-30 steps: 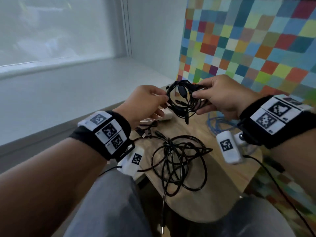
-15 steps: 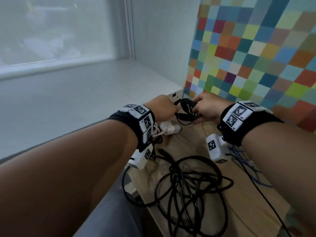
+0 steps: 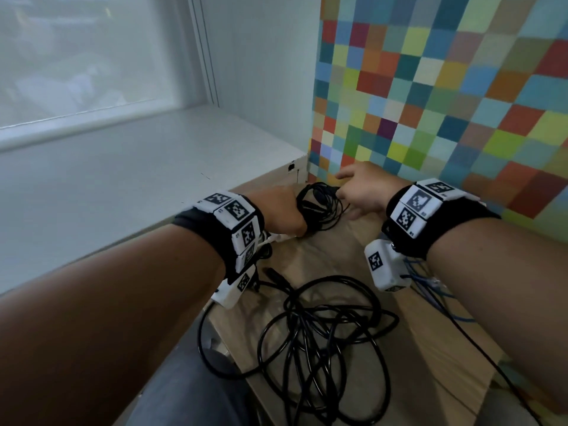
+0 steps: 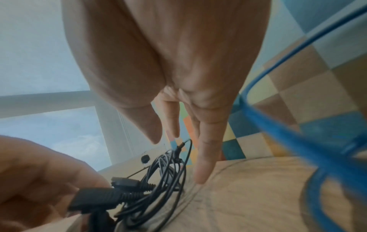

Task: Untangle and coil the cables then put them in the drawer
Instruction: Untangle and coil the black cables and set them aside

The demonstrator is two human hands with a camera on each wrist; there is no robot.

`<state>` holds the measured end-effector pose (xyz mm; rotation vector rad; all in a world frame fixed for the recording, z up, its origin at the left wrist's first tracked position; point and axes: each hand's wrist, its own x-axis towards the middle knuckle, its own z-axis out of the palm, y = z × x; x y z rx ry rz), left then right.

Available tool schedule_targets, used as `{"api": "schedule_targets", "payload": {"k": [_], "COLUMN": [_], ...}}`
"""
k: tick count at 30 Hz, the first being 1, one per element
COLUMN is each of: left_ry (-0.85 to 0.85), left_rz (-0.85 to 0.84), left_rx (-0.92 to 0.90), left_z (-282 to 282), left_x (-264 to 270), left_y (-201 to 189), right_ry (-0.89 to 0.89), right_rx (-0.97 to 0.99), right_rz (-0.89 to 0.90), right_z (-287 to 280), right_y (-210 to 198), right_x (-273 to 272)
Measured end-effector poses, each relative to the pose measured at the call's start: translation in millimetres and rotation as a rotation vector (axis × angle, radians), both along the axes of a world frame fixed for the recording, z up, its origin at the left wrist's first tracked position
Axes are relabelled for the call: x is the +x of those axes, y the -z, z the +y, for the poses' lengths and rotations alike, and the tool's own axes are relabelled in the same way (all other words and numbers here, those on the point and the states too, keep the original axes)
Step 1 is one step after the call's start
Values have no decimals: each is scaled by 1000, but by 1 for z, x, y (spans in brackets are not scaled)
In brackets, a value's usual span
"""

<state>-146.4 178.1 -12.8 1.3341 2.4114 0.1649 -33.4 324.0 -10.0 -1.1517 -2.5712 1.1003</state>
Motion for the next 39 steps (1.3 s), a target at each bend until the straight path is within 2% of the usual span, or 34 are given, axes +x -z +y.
{"api": "schedule_targets", "payload": {"k": [5,12,14,19,21,24,29,31,34,36,39], "left_ry": [0,-58,-96,-95,-86,-53,29,17,-10,-10,-37], "left_rz": [102,132,34,-372,-487,-535,-394,-384,-424,-426,-356], "left_rx": [-21,151,281,664,808,918,799,737,748,760,741], "left_z": [-7,-27,-37,-72,-85,-97,-93,-85,-71,-60,-49], "left_x": [3,6,8,25,34,46,63,67,74,78,78], "left_y": [7,-16,-30,-71,-85,-97,-73,-58,-47,-47,-45], "right_ry": [41,-6,-7,-58,-131,-196,-146,-141,-233,-301,-361], "right_rx": [20,15,-23,-134,-147,-62,-50,-94,-171,-196,-96], "right_rz": [174,397,456,504,467,366,313,227,30,-30,-68], "right_z": [-16,-51,-62,-92,-103,-116,-114,-108,-98,-96,-99], "right_y": [-19,-44,-48,-54,-56,-58,-52,-42,-22,-13,-7], "right_x": [20,74,92,121,124,125,125,124,118,111,97]}}
